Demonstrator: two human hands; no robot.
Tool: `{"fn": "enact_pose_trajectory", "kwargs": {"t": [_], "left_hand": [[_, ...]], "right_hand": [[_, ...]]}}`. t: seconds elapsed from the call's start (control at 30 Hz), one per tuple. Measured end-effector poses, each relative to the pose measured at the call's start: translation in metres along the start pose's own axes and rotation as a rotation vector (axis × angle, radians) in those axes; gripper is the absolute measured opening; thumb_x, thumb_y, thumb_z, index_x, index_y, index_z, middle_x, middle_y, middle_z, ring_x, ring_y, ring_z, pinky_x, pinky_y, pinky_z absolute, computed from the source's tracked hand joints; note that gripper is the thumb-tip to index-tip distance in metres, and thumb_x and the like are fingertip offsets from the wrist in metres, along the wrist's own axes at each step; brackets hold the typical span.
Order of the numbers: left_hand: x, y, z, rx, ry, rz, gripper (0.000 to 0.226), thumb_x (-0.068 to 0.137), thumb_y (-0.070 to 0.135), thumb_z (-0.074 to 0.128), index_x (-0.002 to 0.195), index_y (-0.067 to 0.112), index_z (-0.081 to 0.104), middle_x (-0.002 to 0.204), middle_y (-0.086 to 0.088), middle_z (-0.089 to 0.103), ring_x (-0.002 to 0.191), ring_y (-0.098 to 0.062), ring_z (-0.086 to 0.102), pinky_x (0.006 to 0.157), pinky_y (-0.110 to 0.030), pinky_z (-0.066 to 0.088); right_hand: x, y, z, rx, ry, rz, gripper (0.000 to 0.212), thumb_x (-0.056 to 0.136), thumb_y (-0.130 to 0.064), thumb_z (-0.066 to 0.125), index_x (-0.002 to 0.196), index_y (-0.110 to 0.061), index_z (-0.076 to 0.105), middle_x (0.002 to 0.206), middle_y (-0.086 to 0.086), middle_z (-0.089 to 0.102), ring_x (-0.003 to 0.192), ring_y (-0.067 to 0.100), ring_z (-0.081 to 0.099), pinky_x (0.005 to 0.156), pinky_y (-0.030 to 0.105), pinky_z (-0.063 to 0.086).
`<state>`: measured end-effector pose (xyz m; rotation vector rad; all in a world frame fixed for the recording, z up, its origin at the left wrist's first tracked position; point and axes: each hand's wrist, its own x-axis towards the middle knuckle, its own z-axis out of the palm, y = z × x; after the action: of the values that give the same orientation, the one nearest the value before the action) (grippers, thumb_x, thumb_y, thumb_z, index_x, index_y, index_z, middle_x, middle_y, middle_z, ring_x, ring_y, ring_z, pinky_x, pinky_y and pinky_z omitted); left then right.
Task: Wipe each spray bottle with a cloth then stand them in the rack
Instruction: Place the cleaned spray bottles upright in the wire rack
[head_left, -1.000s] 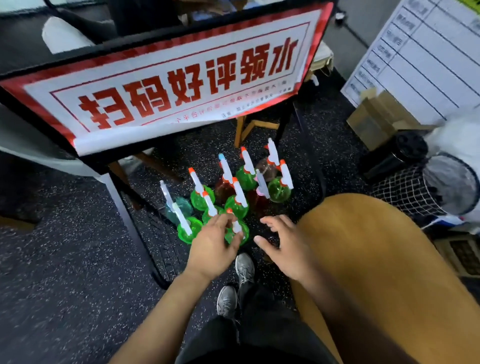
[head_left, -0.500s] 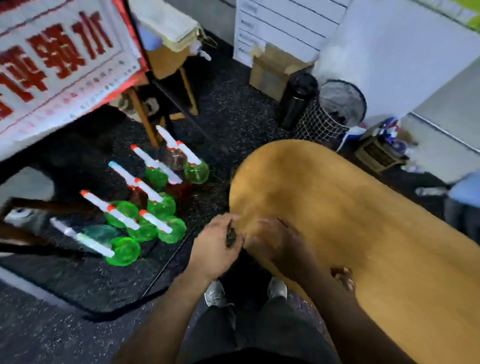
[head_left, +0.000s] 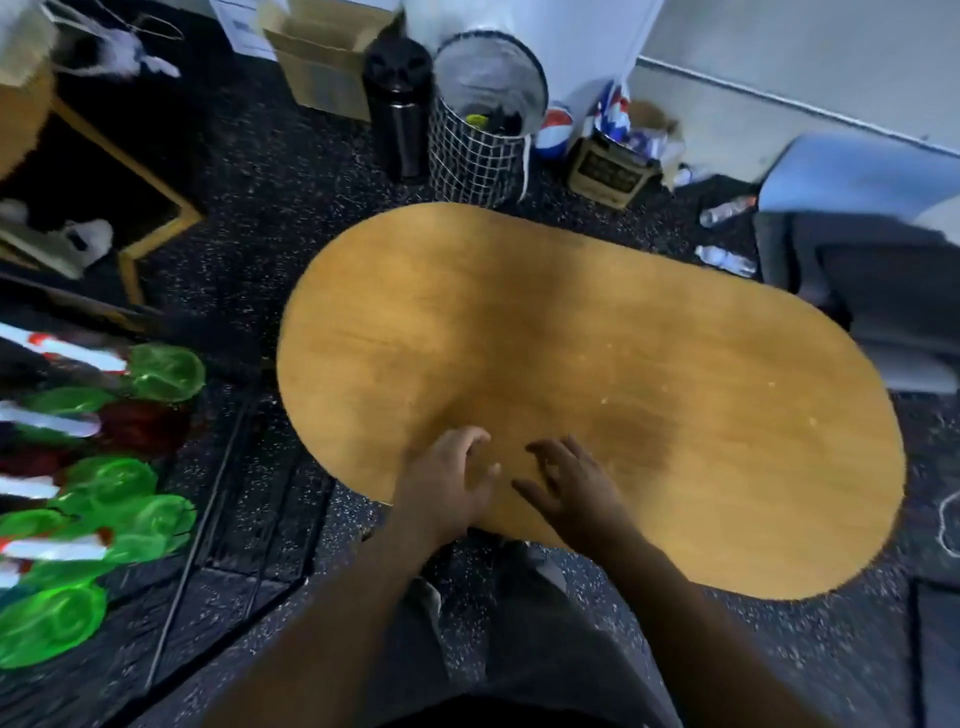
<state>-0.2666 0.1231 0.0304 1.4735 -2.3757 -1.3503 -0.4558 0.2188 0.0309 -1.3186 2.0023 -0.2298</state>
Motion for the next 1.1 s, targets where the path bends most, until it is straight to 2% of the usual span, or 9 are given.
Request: {"fn": "enact_pose_trajectory", "kwargs": {"t": [0.1,0.27,0.4,0.5,0.67,0.77,0.87,1.0,1.1], "left_hand": [[0.029,0.014,0.052,0.001,-0.146,-0.038,0.045,0.102,0.040,0.065,0.143,0.022,0.056,0.121,0.006,0.058,0.113,-0.018,0.062,0.084,-0.031,0.049],[0.059,0.020,0.118,0.054,-0.381,-0.172,0.053,0.107,0.038,0.058,0.157,0.024,0.044,0.153,-0.006,0.053,0.132,-0.026,0.058,0.106,-0.039,0.051],[0.065,0.017,0.144,0.056,-0.424,-0.261,0.052,0.109,0.033,0.056,0.158,0.023,0.042,0.156,-0.007,0.050,0.134,-0.027,0.057,0.109,-0.039,0.050],[0.064,0.015,0.150,0.072,-0.418,-0.290,0.052,0.110,0.034,0.054,0.159,0.023,0.041,0.155,-0.006,0.052,0.135,-0.024,0.056,0.110,-0.037,0.047],[0.068,0.024,0.134,0.069,-0.384,-0.302,0.053,0.110,0.035,0.055,0.160,0.027,0.040,0.154,-0.003,0.052,0.137,-0.020,0.055,0.106,-0.029,0.045],[0.081,0.047,0.115,0.077,-0.333,-0.244,0.053,0.108,0.034,0.058,0.158,0.027,0.044,0.156,-0.002,0.053,0.138,-0.021,0.056,0.112,-0.035,0.048],[0.101,0.081,0.082,0.068,-0.255,-0.133,0.059,0.106,0.042,0.055,0.161,0.025,0.042,0.161,-0.002,0.047,0.144,-0.023,0.049,0.118,-0.039,0.043],[0.130,0.138,0.024,0.039,-0.174,0.100,0.060,0.109,0.019,0.058,0.163,0.032,0.037,0.168,0.008,0.034,0.156,-0.017,0.034,0.125,-0.034,0.035],[0.152,0.200,-0.039,0.050,-0.085,0.263,0.059,0.109,0.017,0.062,0.160,0.036,0.041,0.167,0.016,0.031,0.156,-0.011,0.029,0.128,-0.038,0.032]], "right_hand": [[0.004,0.060,0.008,0.041,-0.048,0.082,0.053,0.093,-0.048,0.074,0.137,-0.020,0.063,0.140,0.004,0.057,0.120,0.029,0.060,0.088,0.038,0.049],[0.017,0.128,0.042,0.007,-0.242,0.198,0.059,0.094,-0.042,0.073,0.149,-0.029,0.055,0.162,0.006,0.034,0.138,0.033,0.047,0.105,0.042,0.048],[0.032,0.147,0.062,-0.058,-0.428,0.233,0.051,0.097,-0.041,0.065,0.147,-0.032,0.057,0.159,0.010,0.033,0.141,0.035,0.039,0.112,0.045,0.044],[0.048,0.153,0.070,-0.122,-0.491,0.274,0.048,0.098,-0.039,0.064,0.143,-0.024,0.059,0.157,0.012,0.034,0.138,0.036,0.043,0.110,0.045,0.047],[0.063,0.145,0.050,-0.058,-0.410,0.270,0.028,0.107,-0.031,0.052,0.126,-0.016,0.066,0.131,0.010,0.063,0.113,0.029,0.064,0.093,0.039,0.055],[0.059,0.130,0.005,-0.012,-0.299,0.225,0.018,0.101,-0.033,0.064,0.115,-0.029,0.074,0.118,-0.002,0.070,0.105,0.019,0.067,0.083,0.030,0.054],[0.059,0.100,-0.061,0.058,-0.163,0.137,0.012,0.096,-0.030,0.069,0.106,-0.028,0.074,0.102,-0.006,0.070,0.096,0.017,0.068,0.071,0.025,0.044],[0.057,0.051,-0.160,0.129,-0.007,-0.056,0.032,0.095,-0.016,0.065,0.123,-0.031,0.060,0.096,-0.017,0.062,0.082,0.005,0.059,0.063,0.011,0.039],[0.055,0.007,-0.252,0.135,0.152,-0.203,0.038,0.094,-0.018,0.070,0.124,-0.034,0.055,0.101,-0.016,0.064,0.084,0.005,0.061,0.068,0.016,0.047]]}}
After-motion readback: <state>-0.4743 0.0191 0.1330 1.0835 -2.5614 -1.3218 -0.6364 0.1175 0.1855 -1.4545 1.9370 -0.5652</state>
